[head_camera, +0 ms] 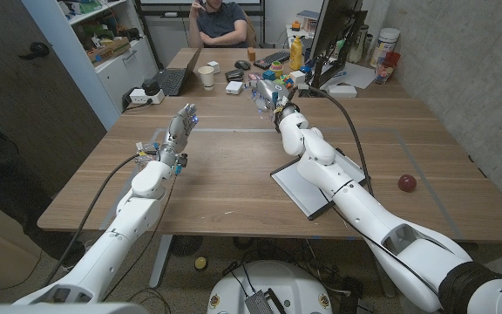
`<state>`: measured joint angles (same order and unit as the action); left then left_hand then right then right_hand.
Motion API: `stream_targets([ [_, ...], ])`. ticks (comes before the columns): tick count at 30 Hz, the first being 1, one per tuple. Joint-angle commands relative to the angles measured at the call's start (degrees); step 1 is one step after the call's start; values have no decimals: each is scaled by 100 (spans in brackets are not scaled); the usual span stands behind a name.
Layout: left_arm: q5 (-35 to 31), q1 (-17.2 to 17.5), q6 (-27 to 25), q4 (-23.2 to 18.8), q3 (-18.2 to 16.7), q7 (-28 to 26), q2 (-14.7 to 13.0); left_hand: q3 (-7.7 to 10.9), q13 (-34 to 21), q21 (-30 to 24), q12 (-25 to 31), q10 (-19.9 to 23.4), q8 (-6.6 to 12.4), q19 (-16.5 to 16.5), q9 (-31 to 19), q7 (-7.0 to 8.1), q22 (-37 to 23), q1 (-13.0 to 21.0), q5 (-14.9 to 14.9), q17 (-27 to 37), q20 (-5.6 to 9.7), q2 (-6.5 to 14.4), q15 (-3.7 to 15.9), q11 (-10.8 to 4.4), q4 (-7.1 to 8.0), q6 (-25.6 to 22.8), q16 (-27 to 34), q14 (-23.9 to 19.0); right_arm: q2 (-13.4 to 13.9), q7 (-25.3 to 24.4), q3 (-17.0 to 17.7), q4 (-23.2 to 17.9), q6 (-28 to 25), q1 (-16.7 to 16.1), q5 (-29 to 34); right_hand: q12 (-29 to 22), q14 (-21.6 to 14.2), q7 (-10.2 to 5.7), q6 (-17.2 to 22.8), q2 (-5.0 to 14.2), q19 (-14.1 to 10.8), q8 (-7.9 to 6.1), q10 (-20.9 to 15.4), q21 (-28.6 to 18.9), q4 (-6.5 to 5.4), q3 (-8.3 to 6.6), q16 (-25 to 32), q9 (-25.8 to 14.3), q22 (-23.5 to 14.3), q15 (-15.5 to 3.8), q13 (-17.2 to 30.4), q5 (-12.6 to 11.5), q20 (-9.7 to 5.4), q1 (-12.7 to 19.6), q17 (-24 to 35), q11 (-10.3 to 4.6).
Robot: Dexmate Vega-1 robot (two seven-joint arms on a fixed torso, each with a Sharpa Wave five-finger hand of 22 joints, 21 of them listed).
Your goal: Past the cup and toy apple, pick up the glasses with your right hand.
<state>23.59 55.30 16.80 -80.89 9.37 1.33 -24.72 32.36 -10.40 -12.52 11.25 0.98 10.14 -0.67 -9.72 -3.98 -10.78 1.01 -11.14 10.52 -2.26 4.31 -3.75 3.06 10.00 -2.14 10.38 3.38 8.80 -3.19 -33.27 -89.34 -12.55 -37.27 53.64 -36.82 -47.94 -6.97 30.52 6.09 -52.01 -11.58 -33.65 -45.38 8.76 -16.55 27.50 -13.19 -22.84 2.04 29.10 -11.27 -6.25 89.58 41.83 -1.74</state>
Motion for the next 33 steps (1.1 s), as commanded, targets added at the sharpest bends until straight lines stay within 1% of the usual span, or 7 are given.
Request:
stream_targets([
  [1, 13, 62, 41, -90, -19, -34, -43, -12, -20, -25, 30, -1, 28, -8, -31, -15, -27, -23, -26, 10, -30, 371, -60, 55, 3, 23, 41, 4, -25, -4, 320, -180, 323, -79, -451, -55, -945, 10, 75, 57, 140, -5, -16, -72, 0, -34, -36, -14, 12, -1480, 22, -24, -610, -2, 25, 24],
  [8, 27, 84, 83, -111, -17, -25, -58, -16, -20, -25, 29, -2, 30, -8, -31, -10, -27, -22, -27, 10, -31, 372, -55, 48, 2, 18, 41, 4, -45, -39, 462, -251, 461, -135, -643, -87, -961, 27, 136, 60, 158, -18, -20, -117, -2, -41, -65, -17, 29, -1477, 30, -28, -609, -9, 51, 14],
  [10, 18, 91, 92, -119, -14, -32, -65, -17, -20, -25, 28, -3, 29, -9, -31, -13, -27, -22, -27, 10, -32, 373, -57, 58, 2, 20, 42, 1, -32, 59, 552, -266, 608, -150, -860, -96, -965, 25, 142, 60, 165, -17, -16, -127, 0, -43, -72, -18, 34, -1480, 36, -30, -611, -8, 58, 15],
  [17, 33, 120, 106, -150, 1, 1, -96, -22, -20, -25, 32, 5, 28, -9, -31, -12, -27, -21, -27, 9, -31, 374, -57, 44, 2, 23, 41, 3, -28, 9, 653, -330, 785, -247, -1019, -125, -980, 35, 165, 60, 196, -11, -14, -172, 6, -56, -107, -21, 60, -1476, 37, -38, -613, -5, 86, 18],
  [20, 46, 141, 138, -161, -3, 25, -111, -23, -20, -25, 32, 6, 29, -8, -31, -12, -27, -21, -28, 9, -32, 374, -54, 43, 1, 22, 41, 2, -38, 66, 751, -315, 1000, -285, -1288, -133, -986, 37, 167, 56, 205, -7, -18, -188, 6, -57, -116, -22, 68, -1471, 31, -39, -613, -9, 98, 27],
  [26, 100, 208, 174, -204, -39, 71, -159, -27, -20, -25, 32, 6, 29, -9, -31, -16, -27, -20, -28, 9, -30, 374, -55, 38, 1, 21, 41, 0, -68, 7, 737, -428, 964, -388, -1208, -142, -980, 51, 195, 57, 223, -8, -8, -223, 5, -68, -152, -25, 89, -1464, 16, -45, -612, -14, 114, 28],
  [33, 174, 325, 218, -265, -136, 108, -235, -31, -20, -25, 29, 1, 29, -8, -30, -15, -27, -19, -28, 9, -30, 374, -59, 48, 0, 21, 41, -1, -151, -25, 683, -444, 898, -431, -1139, -165, -997, 52, 228, 61, 247, -10, -12, -258, 4, -78, -174, -28, 113, -1465, 15, -52, -612, -20, 139, 27],
])
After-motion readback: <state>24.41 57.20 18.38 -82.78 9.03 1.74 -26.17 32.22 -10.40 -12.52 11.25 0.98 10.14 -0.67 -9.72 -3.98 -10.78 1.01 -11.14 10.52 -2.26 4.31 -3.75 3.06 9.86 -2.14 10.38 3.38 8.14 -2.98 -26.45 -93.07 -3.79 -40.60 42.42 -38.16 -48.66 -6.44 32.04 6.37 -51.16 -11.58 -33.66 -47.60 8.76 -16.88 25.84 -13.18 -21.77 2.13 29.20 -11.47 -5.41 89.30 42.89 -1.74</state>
